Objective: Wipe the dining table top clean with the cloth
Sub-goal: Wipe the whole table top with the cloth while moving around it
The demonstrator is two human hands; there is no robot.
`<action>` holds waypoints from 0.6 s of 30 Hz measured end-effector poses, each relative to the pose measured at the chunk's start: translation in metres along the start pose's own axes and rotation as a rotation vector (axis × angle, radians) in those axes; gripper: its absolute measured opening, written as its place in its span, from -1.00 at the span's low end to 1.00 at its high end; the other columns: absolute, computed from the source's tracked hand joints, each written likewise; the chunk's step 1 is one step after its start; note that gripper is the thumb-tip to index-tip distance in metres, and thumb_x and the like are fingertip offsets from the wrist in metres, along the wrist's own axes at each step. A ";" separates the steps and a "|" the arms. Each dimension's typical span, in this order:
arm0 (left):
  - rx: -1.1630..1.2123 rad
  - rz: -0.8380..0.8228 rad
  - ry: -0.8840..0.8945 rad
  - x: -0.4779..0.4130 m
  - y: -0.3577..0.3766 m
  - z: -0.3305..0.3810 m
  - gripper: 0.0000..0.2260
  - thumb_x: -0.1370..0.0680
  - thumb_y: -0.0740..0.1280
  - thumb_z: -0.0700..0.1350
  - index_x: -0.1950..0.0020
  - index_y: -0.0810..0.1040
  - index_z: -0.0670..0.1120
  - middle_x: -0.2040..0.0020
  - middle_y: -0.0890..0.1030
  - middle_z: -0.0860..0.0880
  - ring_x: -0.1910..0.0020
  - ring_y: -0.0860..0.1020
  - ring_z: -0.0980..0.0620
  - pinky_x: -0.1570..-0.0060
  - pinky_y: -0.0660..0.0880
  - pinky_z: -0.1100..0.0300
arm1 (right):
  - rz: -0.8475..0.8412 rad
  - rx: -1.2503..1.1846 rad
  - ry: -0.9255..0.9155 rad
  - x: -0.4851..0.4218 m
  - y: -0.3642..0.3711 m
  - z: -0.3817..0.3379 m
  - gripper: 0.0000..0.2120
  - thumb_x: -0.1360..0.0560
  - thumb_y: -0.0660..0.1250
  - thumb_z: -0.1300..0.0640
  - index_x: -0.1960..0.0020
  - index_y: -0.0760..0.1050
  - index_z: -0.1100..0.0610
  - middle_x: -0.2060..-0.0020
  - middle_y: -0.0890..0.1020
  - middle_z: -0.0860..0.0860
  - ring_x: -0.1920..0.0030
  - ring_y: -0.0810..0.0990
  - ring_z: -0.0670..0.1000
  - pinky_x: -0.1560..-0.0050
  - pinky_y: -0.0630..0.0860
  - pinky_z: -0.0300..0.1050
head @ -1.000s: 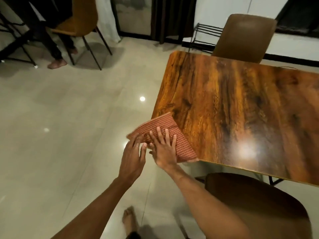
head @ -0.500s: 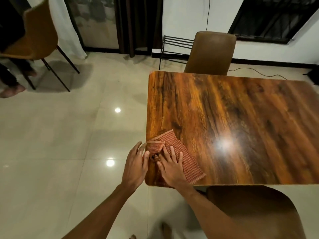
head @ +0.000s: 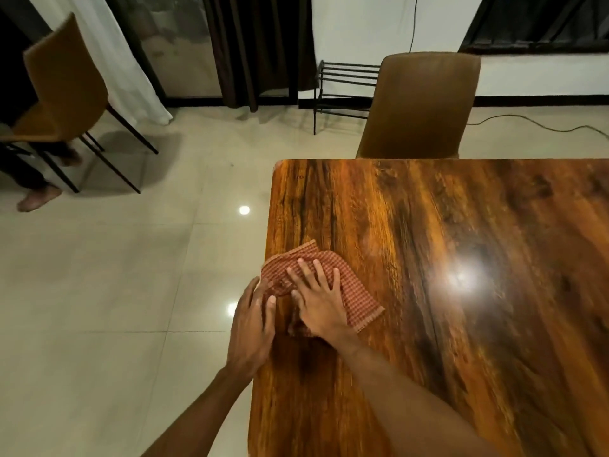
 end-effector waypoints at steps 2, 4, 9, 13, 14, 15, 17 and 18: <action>0.020 0.034 -0.011 -0.022 -0.001 0.007 -0.52 -0.69 0.03 0.14 -0.60 0.21 0.08 -0.61 0.23 0.04 -0.58 0.21 0.02 -0.51 0.17 0.07 | -0.013 -0.039 0.103 -0.022 -0.010 0.022 -0.45 -0.72 -0.15 -0.17 -0.68 -0.15 -0.17 -0.68 -0.19 -0.05 -0.66 -0.24 0.16 -0.55 -0.22 0.45; 0.041 0.066 -0.011 -0.043 0.000 0.015 -0.54 -0.69 0.04 0.15 -0.59 0.21 0.11 -0.61 0.23 0.07 -0.57 0.21 0.08 -0.50 0.17 0.09 | -0.019 -0.033 0.129 -0.035 -0.010 0.010 -0.40 -0.67 -0.23 -0.22 -0.67 -0.21 -0.14 -0.66 -0.26 0.01 -0.64 -0.29 0.22 -0.53 -0.26 0.50; 0.049 0.077 0.018 -0.094 -0.002 0.032 -0.52 -0.68 0.02 0.16 -0.59 0.23 0.09 -0.61 0.24 0.06 -0.57 0.21 0.07 -0.49 0.18 0.09 | 0.003 0.014 -0.116 -0.077 -0.005 -0.012 -0.34 -0.67 -0.03 -0.25 -0.68 -0.16 -0.12 -0.67 -0.21 0.02 -0.66 -0.16 0.24 -0.54 -0.18 0.50; -0.002 0.092 0.001 -0.137 -0.009 0.031 -0.52 -0.69 0.03 0.15 -0.60 0.23 0.05 -0.62 0.21 0.02 -0.59 0.20 0.00 -0.48 0.17 0.04 | 0.025 -0.041 0.110 -0.133 -0.032 0.051 -0.45 -0.72 -0.14 -0.17 -0.67 -0.15 -0.17 -0.68 -0.17 -0.05 -0.66 -0.23 0.17 -0.55 -0.24 0.46; -0.011 0.093 -0.005 -0.147 -0.009 0.030 -0.51 -0.68 0.02 0.15 -0.60 0.22 0.05 -0.62 0.20 0.02 -0.60 0.19 -0.01 -0.49 0.16 0.04 | 0.014 -0.038 0.145 -0.143 -0.035 0.054 -0.45 -0.72 -0.14 -0.16 -0.68 -0.15 -0.16 -0.68 -0.17 -0.04 -0.66 -0.23 0.19 -0.54 -0.26 0.47; -0.007 0.091 -0.006 -0.157 -0.010 0.031 -0.50 -0.67 0.02 0.15 -0.60 0.22 0.04 -0.63 0.20 0.01 -0.60 0.19 -0.02 -0.50 0.16 0.03 | 0.007 -0.049 0.143 -0.153 -0.038 0.049 -0.45 -0.72 -0.14 -0.16 -0.68 -0.15 -0.15 -0.68 -0.17 -0.03 -0.66 -0.23 0.21 -0.53 -0.28 0.48; 0.029 0.068 0.006 -0.180 -0.011 0.034 -0.49 -0.67 0.01 0.15 -0.60 0.23 0.02 -0.62 0.22 -0.01 -0.60 0.20 -0.03 -0.54 0.21 -0.04 | -0.004 -0.057 0.078 -0.175 -0.041 0.032 -0.44 -0.72 -0.12 -0.16 -0.68 -0.13 -0.13 -0.68 -0.17 -0.01 -0.65 -0.24 0.23 -0.52 -0.31 0.49; 0.045 0.059 0.026 -0.194 -0.011 0.035 -0.50 -0.68 0.02 0.13 -0.60 0.24 0.00 -0.61 0.24 -0.02 -0.59 0.22 -0.03 -0.54 0.24 -0.06 | -0.007 -0.042 0.024 -0.191 -0.040 0.025 -0.44 -0.72 -0.10 -0.16 -0.68 -0.12 -0.13 -0.68 -0.17 -0.01 -0.65 -0.24 0.24 -0.52 -0.30 0.50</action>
Point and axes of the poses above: each hand's wrist, its own x-axis away from the middle knuckle, its own y-axis out of the palm, z = x × y, the point moved 5 cm from there along -x, towards the middle knuckle
